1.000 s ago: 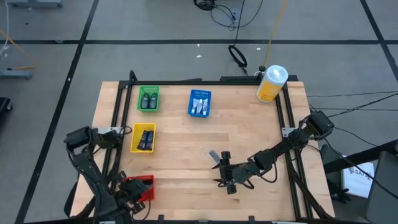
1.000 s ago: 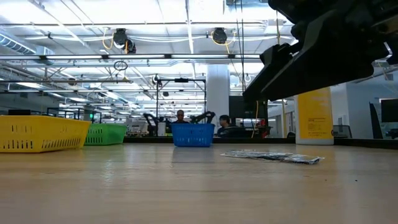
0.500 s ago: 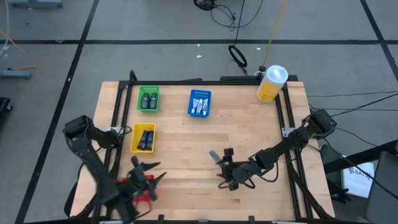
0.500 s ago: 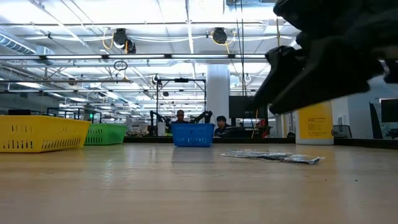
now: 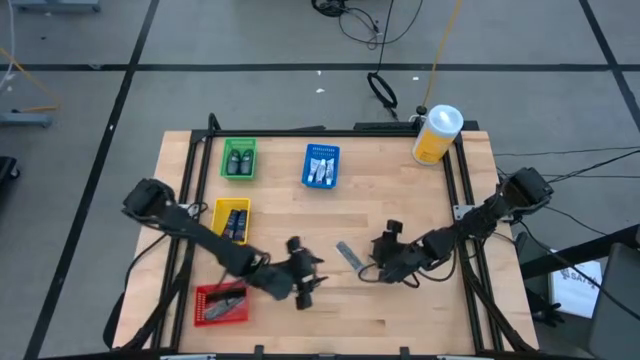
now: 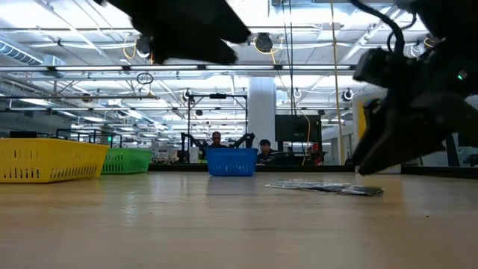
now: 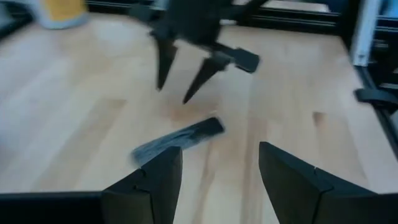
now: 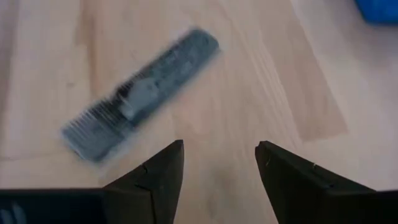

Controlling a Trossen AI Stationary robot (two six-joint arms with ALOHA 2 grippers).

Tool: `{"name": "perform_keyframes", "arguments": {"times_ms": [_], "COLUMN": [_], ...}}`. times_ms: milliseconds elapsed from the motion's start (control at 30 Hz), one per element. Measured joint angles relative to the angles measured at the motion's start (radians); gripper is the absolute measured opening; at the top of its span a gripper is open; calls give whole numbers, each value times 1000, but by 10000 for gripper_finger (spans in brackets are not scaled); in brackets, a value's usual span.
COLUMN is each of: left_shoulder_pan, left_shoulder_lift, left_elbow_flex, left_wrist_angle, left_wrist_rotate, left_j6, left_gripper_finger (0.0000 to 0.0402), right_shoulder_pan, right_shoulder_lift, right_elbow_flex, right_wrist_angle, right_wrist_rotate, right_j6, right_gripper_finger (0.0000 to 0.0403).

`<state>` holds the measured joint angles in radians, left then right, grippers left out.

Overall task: Pick & Place Travel size toiletries
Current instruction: Put the black comb in the red basket

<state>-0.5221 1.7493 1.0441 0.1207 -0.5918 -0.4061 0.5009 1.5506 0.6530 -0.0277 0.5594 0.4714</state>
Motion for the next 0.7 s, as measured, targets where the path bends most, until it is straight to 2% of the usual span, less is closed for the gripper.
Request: {"name": "perform_keyframes", "arguments": {"times_ms": [167, 367, 467, 600, 700], "left_shoulder_pan": [91, 149, 163, 178, 195], "left_shoulder_lift": [113, 233, 276, 319, 345], "left_elbow_flex": [15, 41, 50, 51, 51], "left_wrist_angle": [115, 190, 233, 268, 277], "left_wrist_rotate": [175, 329, 357, 365, 365], "left_j6": [87, 98, 98, 111, 90], "left_gripper_finger": [184, 103, 61, 10, 9], "right_shoulder_pan": [-33, -52, -52, -49, -48], "right_shoulder_lift": [0, 0, 0, 0, 1], "right_elbow_flex": [-77, -154, -180, -186, -186], "right_wrist_angle": [155, 387, 485, 526, 535], "right_wrist_rotate": [-160, -286, -329, -328, -328], "right_j6": [-3, -46, -75, -90, -88], "right_gripper_finger": [183, 183, 181, 181, 181]}}
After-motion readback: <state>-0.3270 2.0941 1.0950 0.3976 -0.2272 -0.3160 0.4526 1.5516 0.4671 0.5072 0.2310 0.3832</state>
